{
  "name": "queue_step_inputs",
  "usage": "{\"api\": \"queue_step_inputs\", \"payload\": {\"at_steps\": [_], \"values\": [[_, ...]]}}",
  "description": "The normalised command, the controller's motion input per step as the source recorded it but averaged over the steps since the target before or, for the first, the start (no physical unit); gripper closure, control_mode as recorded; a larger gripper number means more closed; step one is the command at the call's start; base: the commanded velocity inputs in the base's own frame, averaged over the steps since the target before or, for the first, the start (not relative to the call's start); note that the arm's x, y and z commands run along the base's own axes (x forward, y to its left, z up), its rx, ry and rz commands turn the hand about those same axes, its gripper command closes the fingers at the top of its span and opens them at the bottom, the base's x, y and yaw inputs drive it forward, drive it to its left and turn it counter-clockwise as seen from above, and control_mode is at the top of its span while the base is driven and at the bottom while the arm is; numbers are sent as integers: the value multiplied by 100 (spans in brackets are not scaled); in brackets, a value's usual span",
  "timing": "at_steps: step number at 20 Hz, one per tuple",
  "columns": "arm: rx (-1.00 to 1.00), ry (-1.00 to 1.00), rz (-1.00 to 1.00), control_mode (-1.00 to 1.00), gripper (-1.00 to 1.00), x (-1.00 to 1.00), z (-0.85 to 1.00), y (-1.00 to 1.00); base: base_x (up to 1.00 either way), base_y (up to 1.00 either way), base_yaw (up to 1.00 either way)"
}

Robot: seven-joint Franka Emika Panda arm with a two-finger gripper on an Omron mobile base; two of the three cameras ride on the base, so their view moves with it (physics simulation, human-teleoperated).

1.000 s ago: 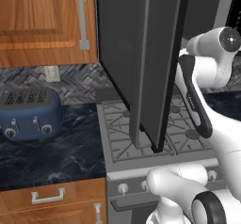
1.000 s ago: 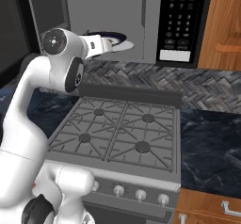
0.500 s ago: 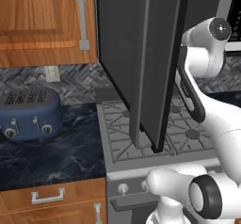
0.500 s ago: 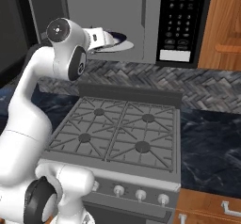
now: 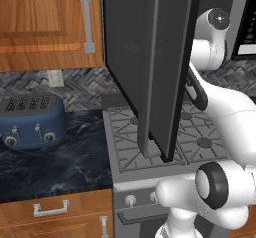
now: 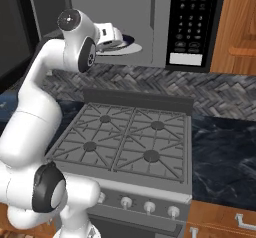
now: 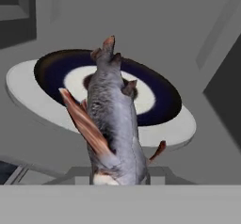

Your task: Transport the fish from the fridge to the microwave and turn on the microwave.

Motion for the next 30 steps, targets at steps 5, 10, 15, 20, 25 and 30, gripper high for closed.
{"api": "queue_step_inputs", "payload": {"at_steps": [5, 10, 15, 20, 25, 30], "values": [[0, 6, 0, -100, 100, 40, 0, 0, 0, 0, 0], [0, 2, 0, -100, 100, 35, 0, 0, 0, 0, 0], [0, 0, -1, -100, 100, 33, 0, 4, 0, 0, 0], [0, 0, -2, -100, 100, 32, 0, 5, 0, 0, 0], [0, 0, -2, -100, 100, 26, 0, 4, 0, 0, 0], [0, 0, -2, -100, 100, 23, 0, 1, 0, 0, 0]]}}
